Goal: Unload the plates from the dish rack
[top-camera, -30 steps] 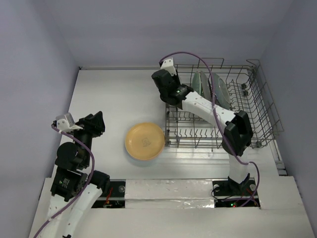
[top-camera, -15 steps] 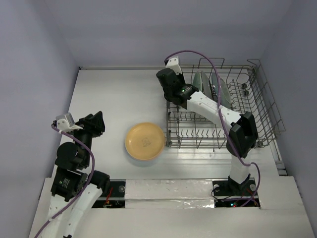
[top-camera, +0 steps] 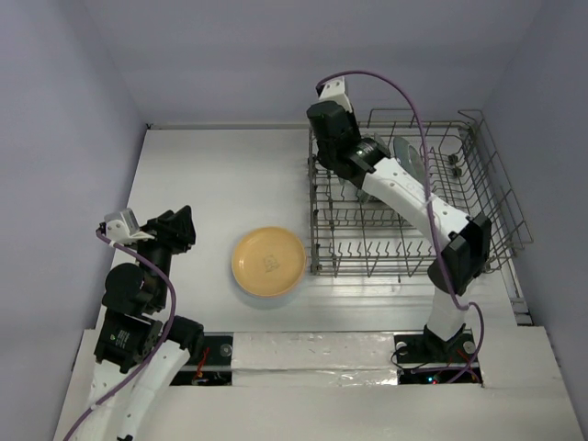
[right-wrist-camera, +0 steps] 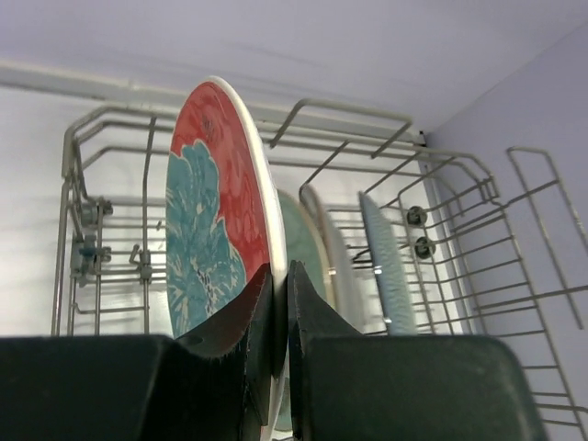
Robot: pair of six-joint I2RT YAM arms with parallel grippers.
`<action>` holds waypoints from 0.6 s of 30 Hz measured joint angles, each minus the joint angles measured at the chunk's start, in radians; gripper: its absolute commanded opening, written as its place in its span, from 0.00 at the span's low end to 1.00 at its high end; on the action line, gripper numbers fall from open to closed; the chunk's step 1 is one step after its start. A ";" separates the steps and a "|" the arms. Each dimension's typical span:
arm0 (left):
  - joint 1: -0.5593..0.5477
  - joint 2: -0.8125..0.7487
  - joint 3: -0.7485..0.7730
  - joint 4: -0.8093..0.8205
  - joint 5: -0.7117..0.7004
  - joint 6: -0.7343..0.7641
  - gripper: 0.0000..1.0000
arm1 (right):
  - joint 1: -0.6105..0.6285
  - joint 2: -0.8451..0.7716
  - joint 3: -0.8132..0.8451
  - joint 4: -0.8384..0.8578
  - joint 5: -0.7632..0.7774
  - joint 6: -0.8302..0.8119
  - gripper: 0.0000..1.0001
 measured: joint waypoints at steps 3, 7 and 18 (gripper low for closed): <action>0.000 0.007 0.000 0.005 0.003 0.000 0.43 | -0.002 -0.039 0.033 -0.036 -0.007 0.005 0.00; 0.000 0.013 0.000 0.007 0.007 0.000 0.43 | -0.002 -0.130 0.045 -0.075 -0.063 0.046 0.00; 0.000 0.012 0.000 0.010 0.011 0.000 0.43 | 0.000 -0.259 0.032 0.006 -0.482 0.315 0.00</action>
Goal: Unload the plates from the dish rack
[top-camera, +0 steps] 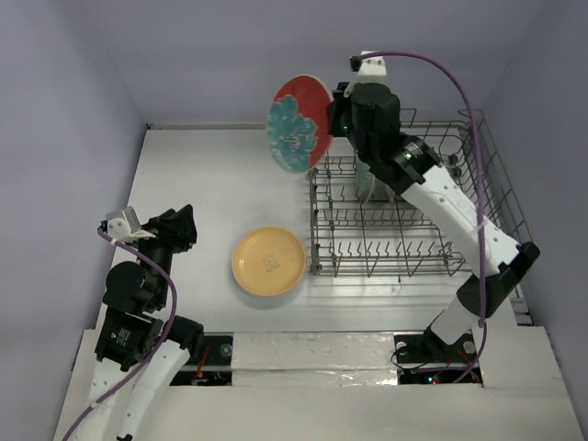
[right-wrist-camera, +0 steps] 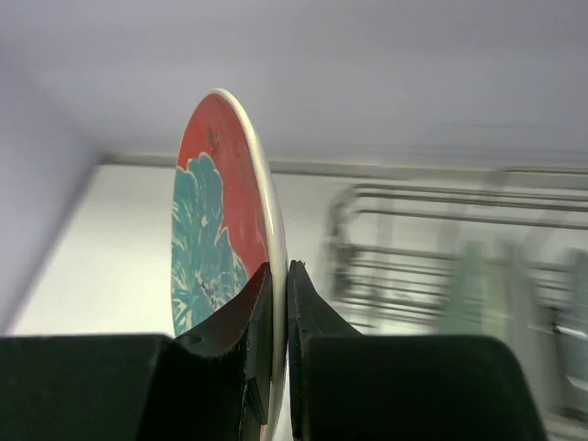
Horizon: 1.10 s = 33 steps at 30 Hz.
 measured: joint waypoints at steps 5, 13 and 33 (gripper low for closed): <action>0.000 0.000 0.000 0.006 0.006 0.000 0.43 | 0.023 0.189 0.064 0.094 -0.212 0.141 0.00; 0.000 -0.008 0.000 0.007 0.006 0.000 0.43 | 0.095 0.584 0.240 0.142 -0.383 0.286 0.00; 0.000 -0.015 0.000 0.012 0.016 0.000 0.43 | 0.140 0.985 0.478 0.166 -0.415 0.504 0.31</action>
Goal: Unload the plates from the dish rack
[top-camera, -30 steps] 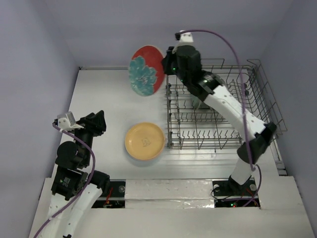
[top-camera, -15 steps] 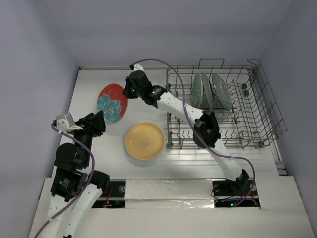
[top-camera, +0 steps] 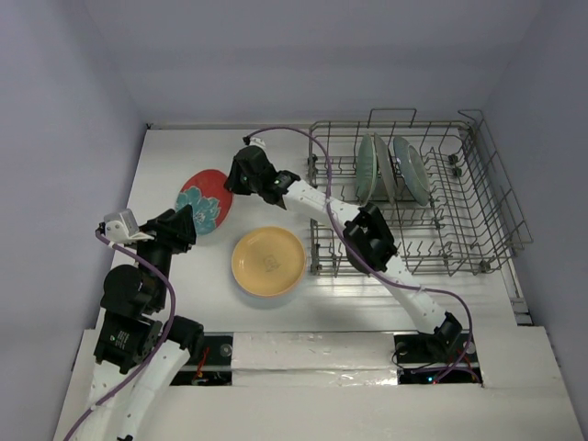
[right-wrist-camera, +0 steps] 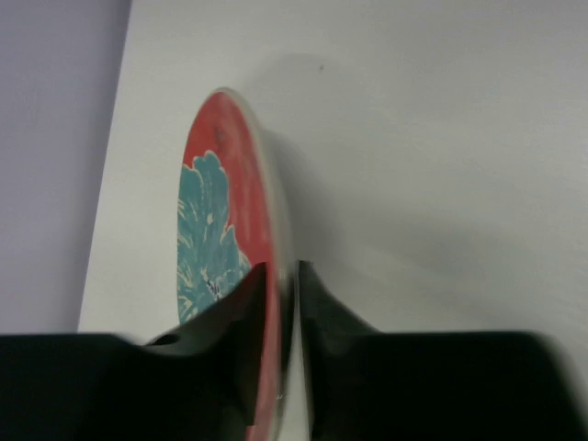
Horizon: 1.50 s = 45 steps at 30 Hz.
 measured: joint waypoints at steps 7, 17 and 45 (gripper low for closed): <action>0.000 0.000 0.000 0.000 0.000 0.000 0.43 | 0.000 -0.010 -0.136 0.120 0.020 0.068 0.66; 0.000 0.000 0.000 0.000 0.000 0.000 0.43 | -0.004 -0.030 -0.243 0.163 0.043 0.074 0.95; 0.000 0.000 0.000 0.000 -0.016 -0.003 0.20 | -0.250 -1.176 -0.926 -0.042 0.456 -0.419 0.38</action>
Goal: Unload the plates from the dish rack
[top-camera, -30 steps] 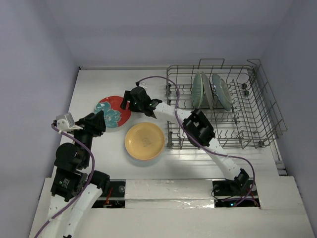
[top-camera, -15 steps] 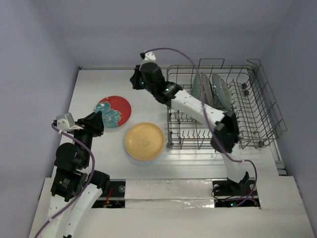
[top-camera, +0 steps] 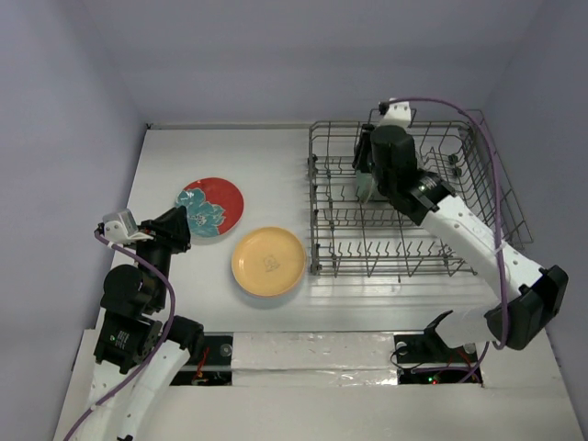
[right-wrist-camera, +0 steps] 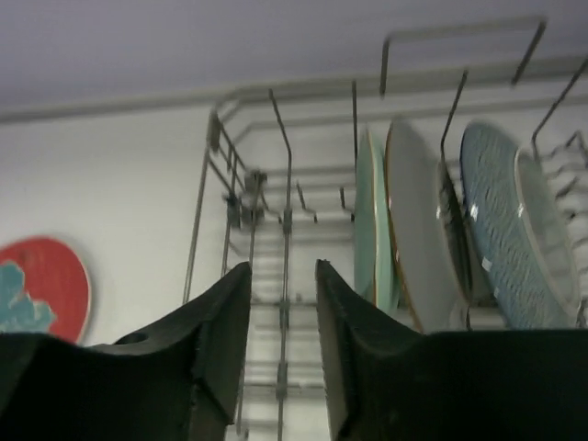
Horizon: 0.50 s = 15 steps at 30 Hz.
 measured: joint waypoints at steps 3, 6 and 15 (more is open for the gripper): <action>0.000 0.000 0.000 0.000 0.002 0.000 0.25 | 0.024 -0.055 -0.121 -0.018 -0.002 0.024 0.37; 0.000 0.000 0.000 0.000 0.005 0.000 0.28 | 0.024 -0.079 -0.209 -0.027 0.000 0.053 0.56; 0.011 0.000 0.000 0.000 0.009 0.000 0.31 | -0.070 -0.024 -0.306 0.006 -0.031 0.093 0.57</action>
